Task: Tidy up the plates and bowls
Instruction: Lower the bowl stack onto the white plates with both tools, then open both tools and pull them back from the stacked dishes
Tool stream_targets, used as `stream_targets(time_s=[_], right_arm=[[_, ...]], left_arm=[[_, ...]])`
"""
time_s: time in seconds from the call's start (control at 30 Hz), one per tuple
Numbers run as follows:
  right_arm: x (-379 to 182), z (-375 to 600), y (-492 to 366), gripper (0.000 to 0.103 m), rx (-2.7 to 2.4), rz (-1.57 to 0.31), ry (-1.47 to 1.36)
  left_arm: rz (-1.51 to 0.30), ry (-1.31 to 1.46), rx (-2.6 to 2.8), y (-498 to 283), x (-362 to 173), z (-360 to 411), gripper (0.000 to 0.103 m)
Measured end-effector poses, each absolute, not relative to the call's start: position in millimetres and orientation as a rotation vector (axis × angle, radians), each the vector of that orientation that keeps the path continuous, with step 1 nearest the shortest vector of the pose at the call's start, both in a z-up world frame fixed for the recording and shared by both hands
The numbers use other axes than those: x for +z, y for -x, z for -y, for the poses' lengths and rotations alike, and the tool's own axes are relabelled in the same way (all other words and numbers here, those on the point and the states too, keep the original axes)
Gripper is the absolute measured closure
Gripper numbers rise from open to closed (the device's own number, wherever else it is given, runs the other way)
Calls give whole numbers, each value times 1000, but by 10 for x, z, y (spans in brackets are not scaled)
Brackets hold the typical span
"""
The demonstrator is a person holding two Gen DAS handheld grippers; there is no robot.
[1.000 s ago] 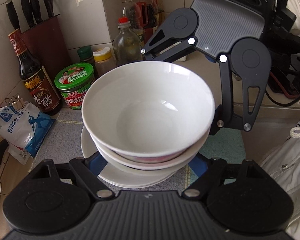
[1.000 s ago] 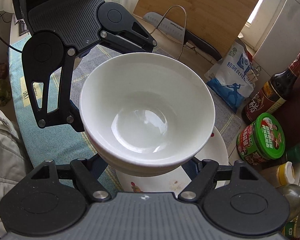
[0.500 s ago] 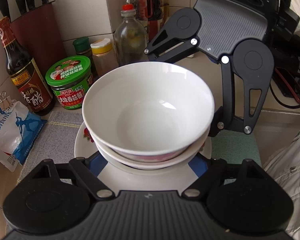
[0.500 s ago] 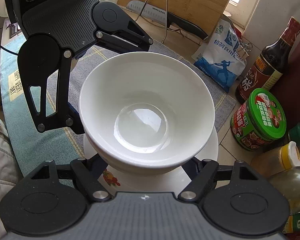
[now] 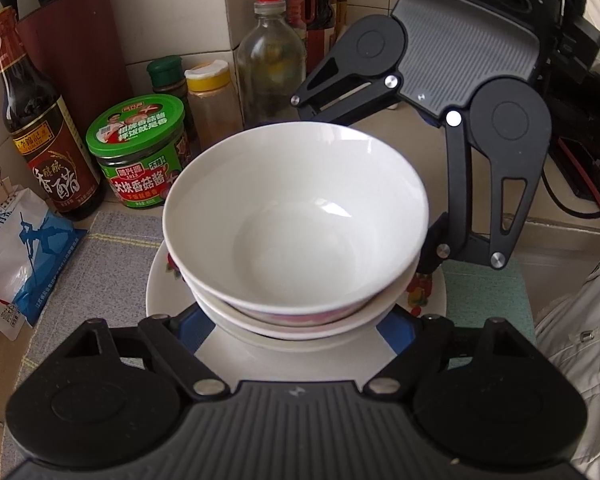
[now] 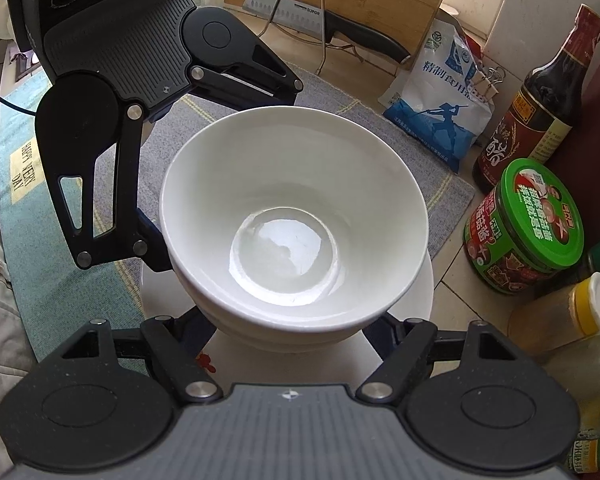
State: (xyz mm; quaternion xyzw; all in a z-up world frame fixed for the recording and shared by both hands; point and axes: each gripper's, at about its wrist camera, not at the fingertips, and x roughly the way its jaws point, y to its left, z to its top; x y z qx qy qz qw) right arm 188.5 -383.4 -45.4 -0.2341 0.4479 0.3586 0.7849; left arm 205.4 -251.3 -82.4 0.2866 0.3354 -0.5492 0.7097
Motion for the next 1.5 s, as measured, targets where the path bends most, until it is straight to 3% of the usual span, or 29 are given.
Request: stream_targets(time_s=[0.33,0.47,0.63,1.03,1.33,1.5], right_arm=[[-457,3815,-1869,20,751,-959,516],[-431,3854,-1867,3,723,-953,478],[-309,3831,-1760,0,673,-937,463],[332,3389,-1307,0,334,-831,357],[495,3168,-806,0,-217,-779,-52],[499,2920,-494,0,-361,-742,-131]], left_arm=[[-744,-609,-1215,-2070,-827,2472,16],[-685,-626,-1207,-1992,-785,2406,7],[-630,-622,-1149,-1876,-702,2171,7],[-262,-301,-858,-1541,88,1194,1],[-436,-174,-682,-1238,96,983,1],[-567,-154,-590,-1145,170,912,1]])
